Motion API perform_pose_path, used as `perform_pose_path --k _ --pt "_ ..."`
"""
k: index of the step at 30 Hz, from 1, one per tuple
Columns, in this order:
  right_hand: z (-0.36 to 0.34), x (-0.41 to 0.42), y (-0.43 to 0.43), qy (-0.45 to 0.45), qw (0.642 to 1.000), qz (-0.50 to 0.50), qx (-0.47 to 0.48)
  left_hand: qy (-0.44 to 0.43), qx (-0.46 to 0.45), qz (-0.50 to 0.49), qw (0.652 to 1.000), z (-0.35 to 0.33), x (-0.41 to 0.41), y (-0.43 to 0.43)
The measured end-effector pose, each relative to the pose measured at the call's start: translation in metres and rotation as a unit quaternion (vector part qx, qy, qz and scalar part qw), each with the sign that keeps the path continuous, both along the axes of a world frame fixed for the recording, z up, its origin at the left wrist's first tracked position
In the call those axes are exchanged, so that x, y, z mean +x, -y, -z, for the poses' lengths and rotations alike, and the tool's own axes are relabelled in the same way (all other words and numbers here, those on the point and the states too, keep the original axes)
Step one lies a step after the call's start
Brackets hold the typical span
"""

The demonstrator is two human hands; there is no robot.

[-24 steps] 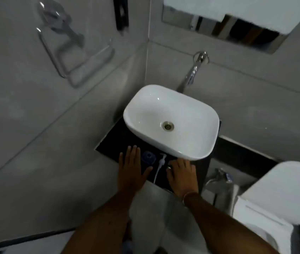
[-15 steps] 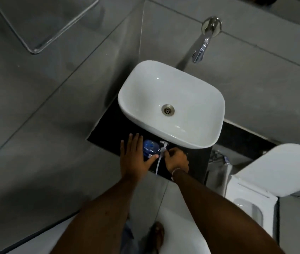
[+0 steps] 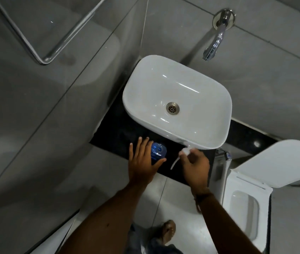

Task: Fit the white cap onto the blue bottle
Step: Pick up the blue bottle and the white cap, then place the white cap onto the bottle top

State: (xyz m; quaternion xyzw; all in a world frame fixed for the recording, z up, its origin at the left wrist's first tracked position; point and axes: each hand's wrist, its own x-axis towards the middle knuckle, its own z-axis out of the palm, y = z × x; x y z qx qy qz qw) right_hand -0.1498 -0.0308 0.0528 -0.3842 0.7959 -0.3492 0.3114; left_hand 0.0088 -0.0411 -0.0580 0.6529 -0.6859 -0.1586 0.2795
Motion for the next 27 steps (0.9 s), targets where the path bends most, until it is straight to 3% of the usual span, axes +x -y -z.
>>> perform_pose_path --k 3,7,12,20,27 --pt "-0.037 0.007 -0.006 0.099 0.982 -0.013 -0.163 -0.004 0.007 0.005 1.000 0.000 0.000 0.001" --pt "-0.050 0.025 0.003 0.107 0.968 -0.052 -0.222 -0.004 0.004 0.013 1.000 0.000 0.002 0.001" --pt "-0.033 0.032 0.004 0.105 0.967 -0.076 -0.221 0.004 0.002 0.016 1.000 0.003 0.002 0.001" --pt "0.019 0.041 0.006 0.063 0.980 -0.148 -0.117 -0.001 -0.016 0.014 1.000 0.003 0.002 -0.001" --pt "0.041 0.042 0.010 -0.044 0.982 -0.177 -0.055 0.018 -0.026 0.015 0.999 0.003 0.002 -0.001"
